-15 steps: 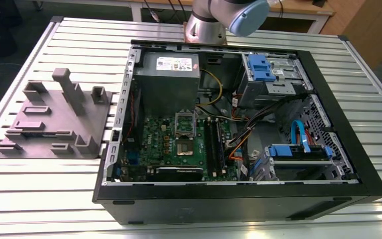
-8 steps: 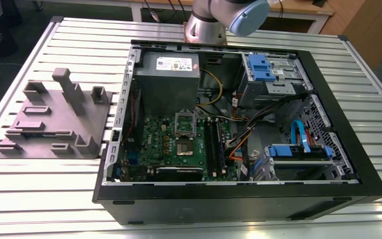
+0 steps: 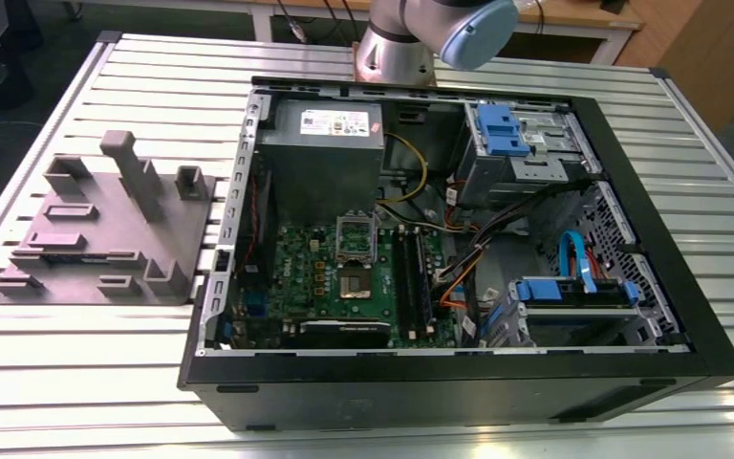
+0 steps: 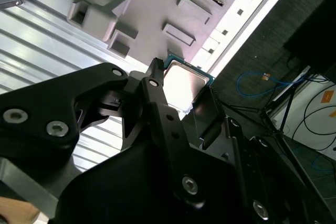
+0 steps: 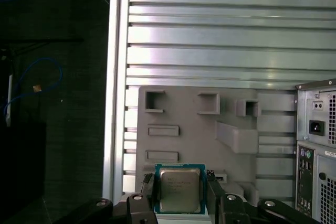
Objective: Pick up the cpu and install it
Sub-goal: 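Pick up the cpu and move it towards the insertion slot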
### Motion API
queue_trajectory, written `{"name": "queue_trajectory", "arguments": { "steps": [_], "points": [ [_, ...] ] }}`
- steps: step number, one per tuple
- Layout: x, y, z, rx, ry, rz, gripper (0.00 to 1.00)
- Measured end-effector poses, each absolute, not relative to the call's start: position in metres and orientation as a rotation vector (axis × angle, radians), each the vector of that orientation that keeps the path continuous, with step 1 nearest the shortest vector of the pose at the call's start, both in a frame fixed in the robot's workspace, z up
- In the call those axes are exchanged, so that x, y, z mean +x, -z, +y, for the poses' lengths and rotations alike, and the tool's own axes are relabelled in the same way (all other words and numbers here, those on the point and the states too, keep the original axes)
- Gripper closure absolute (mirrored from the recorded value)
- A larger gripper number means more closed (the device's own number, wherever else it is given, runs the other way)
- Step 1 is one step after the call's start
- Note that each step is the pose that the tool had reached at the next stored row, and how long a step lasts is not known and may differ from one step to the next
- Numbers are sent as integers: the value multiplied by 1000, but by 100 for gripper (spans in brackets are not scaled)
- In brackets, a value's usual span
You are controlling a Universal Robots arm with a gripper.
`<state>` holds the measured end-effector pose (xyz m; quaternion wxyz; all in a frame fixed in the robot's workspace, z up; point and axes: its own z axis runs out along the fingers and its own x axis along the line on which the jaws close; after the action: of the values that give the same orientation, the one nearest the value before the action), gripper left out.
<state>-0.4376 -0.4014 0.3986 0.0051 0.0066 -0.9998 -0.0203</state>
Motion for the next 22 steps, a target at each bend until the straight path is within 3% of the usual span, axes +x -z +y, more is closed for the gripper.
{"name": "queue_trajectory", "arguments": {
  "steps": [22],
  "points": [
    [-433, -399, -401, 20, 64, -3131, 53]
  ]
}}
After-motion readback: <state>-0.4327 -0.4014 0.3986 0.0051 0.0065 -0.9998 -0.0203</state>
